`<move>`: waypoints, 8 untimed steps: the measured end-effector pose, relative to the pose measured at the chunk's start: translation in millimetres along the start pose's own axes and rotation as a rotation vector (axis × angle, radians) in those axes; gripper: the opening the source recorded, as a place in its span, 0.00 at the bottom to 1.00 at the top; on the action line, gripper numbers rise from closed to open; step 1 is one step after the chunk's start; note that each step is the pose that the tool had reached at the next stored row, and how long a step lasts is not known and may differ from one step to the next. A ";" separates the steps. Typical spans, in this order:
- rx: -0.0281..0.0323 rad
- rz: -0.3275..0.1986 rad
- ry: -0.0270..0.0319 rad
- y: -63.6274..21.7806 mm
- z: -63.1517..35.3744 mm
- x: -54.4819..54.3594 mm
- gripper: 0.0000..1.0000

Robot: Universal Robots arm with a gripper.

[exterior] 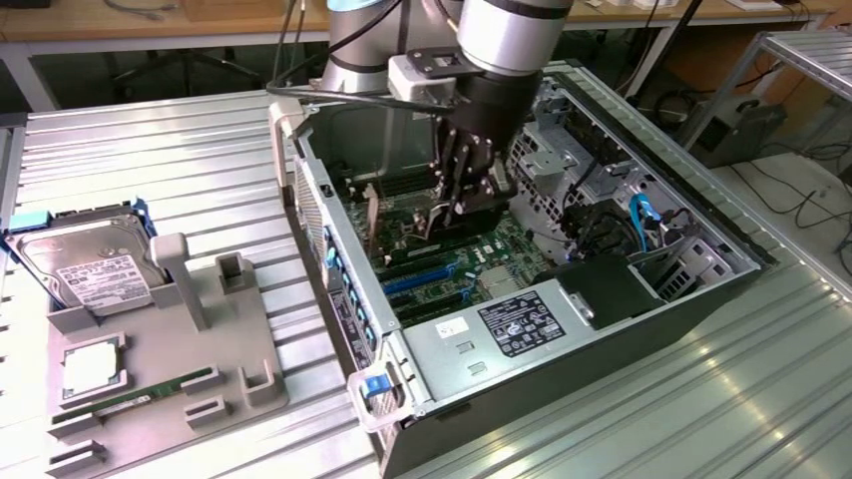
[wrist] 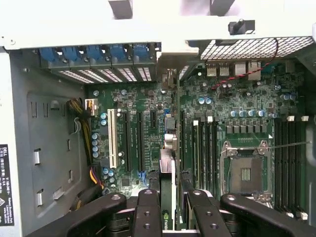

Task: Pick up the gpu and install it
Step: 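Insert the gpu into the slot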

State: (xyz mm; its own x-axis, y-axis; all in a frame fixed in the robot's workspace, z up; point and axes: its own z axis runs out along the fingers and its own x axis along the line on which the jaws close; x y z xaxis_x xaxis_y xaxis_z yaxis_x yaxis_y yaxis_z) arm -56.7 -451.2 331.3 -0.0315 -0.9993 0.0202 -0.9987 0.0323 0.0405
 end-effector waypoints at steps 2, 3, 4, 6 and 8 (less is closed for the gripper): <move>-0.0001 -0.002 -0.0018 -0.1 3.7 0.8 0.26; 0.0000 -0.003 -0.0031 -0.2 5.6 1.2 0.26; 0.0000 -0.005 -0.0039 -0.1 7.2 1.4 0.26; 0.0001 -0.011 -0.0050 0.3 10.9 1.5 0.26; 0.0001 -0.018 -0.0053 2.0 16.3 1.5 0.26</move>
State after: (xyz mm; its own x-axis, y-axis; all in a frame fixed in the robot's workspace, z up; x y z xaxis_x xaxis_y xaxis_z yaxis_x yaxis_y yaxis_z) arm -59.5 -453.0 315.2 -0.0134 -0.9998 0.0142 -0.9991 0.0140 0.0407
